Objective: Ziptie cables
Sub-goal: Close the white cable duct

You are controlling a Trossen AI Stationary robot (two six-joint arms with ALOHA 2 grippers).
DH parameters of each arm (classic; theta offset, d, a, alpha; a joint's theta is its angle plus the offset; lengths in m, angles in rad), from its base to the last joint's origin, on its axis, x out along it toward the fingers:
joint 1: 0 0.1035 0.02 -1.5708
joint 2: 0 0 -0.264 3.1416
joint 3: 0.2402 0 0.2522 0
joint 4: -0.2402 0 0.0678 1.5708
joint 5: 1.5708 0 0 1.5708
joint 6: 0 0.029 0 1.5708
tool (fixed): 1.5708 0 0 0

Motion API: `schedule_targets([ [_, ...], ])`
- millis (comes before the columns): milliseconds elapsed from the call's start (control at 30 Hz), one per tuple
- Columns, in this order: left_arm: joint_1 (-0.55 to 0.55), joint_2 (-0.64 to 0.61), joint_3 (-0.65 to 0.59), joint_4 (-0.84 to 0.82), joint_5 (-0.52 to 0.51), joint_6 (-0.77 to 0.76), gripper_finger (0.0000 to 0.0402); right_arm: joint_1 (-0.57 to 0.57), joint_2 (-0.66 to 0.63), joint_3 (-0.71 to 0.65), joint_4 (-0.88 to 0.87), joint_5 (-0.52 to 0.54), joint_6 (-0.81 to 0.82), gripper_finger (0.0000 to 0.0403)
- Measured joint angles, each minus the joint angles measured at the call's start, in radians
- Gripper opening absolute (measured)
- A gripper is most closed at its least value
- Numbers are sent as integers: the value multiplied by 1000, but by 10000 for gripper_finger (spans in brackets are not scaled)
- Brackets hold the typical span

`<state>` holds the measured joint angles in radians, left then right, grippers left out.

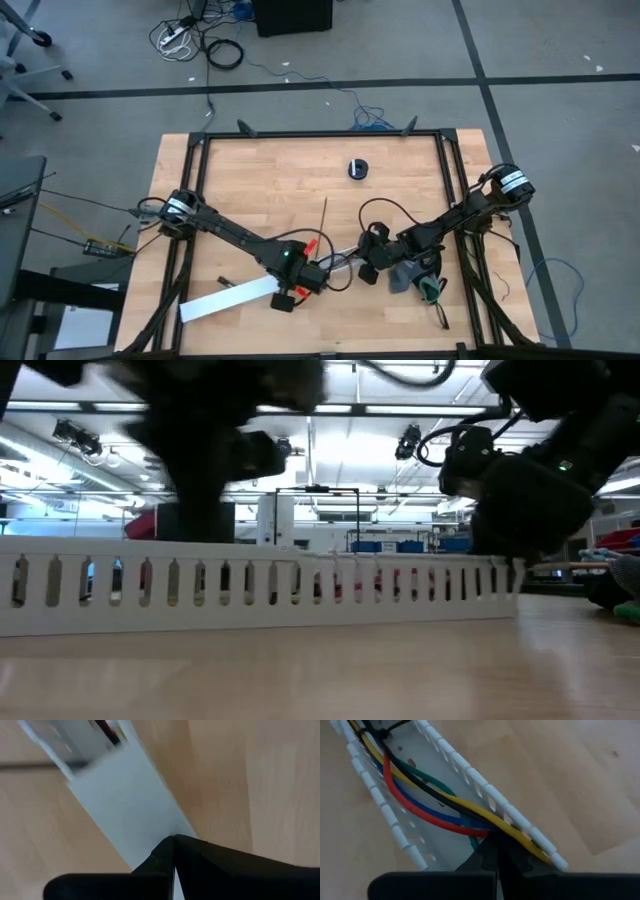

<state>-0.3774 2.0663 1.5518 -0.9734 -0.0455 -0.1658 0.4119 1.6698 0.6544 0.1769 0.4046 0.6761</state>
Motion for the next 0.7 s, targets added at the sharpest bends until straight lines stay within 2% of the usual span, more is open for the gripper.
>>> schedule_targets([
  [67, 10, 5, -7, 159, -54, 11, 0, 8, -1, 0, -6, 3, 2, 0],
  [267, 37, 16, -46, 371, -13, 25, 0, 27, -1, 0, -8, 28, 17, 0],
  [500, 44, 16, 9, 294, -79, 55, 0, 18, -1, 3, -10, 1, 30, 0],
  [700, 40, 14, 127, 81, -200, 61, 0, 10, -1, 4, -1, -12, 27, 0],
])
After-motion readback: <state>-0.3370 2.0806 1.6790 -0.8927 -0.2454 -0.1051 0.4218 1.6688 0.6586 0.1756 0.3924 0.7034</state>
